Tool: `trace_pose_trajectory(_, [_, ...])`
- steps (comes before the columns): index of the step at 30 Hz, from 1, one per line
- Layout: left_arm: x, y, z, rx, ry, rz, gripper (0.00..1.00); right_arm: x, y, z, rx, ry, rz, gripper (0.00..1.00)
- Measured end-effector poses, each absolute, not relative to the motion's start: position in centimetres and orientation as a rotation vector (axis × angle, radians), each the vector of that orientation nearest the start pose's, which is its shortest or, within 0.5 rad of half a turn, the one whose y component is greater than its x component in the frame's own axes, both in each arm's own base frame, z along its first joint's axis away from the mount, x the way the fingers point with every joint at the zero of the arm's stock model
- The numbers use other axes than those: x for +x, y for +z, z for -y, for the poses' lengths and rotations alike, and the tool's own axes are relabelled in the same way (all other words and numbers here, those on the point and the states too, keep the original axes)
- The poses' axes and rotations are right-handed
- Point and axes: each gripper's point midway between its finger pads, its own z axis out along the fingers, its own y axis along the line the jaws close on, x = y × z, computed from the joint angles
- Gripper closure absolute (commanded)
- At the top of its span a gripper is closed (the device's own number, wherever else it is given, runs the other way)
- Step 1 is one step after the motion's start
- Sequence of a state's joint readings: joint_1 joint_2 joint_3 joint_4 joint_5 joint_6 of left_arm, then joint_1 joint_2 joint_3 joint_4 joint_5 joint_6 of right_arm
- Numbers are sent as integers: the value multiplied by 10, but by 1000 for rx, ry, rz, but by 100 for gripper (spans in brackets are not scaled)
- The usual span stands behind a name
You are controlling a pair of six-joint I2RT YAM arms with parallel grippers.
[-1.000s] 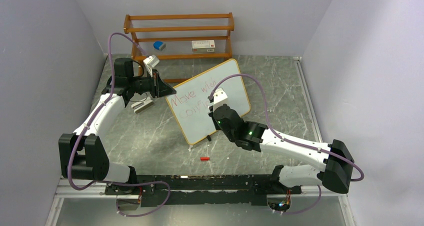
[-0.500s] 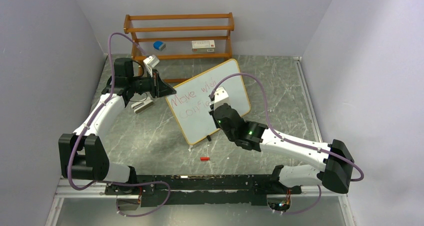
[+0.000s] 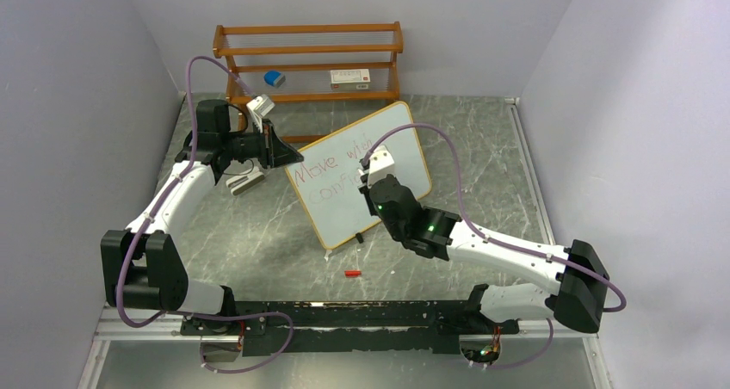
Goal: Write a sentence on the whiteboard
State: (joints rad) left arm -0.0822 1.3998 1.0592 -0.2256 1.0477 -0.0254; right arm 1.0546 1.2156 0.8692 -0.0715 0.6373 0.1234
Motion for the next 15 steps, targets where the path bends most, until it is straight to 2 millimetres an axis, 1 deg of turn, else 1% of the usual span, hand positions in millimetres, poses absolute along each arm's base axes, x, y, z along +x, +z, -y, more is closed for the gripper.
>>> trace_pose_trajectory(15, [326,227,180,667,-1167,-1908,95,270,211,-271,-490,153,-1840,100])
